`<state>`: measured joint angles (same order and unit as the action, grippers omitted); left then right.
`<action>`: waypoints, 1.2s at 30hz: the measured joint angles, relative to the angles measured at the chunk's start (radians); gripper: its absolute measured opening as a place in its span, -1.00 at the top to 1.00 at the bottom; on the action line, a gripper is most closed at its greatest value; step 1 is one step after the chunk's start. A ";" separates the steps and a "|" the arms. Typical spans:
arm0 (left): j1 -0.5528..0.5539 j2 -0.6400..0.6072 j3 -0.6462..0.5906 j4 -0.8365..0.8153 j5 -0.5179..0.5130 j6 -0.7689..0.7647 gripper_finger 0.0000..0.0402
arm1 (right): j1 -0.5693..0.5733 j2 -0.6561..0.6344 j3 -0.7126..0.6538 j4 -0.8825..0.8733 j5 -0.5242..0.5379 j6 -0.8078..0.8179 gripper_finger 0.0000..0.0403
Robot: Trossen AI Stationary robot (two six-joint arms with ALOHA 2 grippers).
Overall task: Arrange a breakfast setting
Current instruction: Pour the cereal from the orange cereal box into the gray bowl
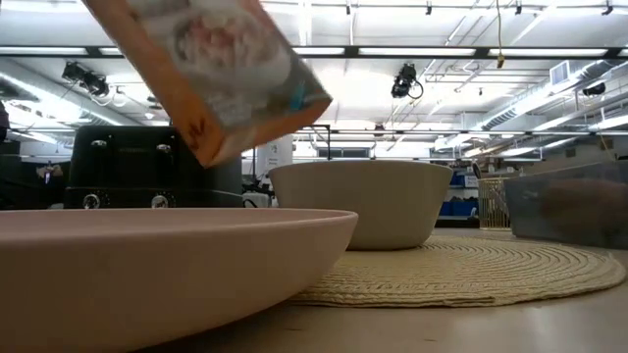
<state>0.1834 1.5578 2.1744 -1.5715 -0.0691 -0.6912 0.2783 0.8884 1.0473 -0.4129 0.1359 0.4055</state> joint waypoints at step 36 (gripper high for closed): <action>-0.035 -0.333 -0.596 0.002 0.151 -0.205 0.97 | -0.233 0.137 0.000 0.065 -0.138 -0.146 -0.72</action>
<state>0.1483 1.2251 1.5785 -1.5699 0.0817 -0.8967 0.0449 1.0256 1.0477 -0.3477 -0.0023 0.2596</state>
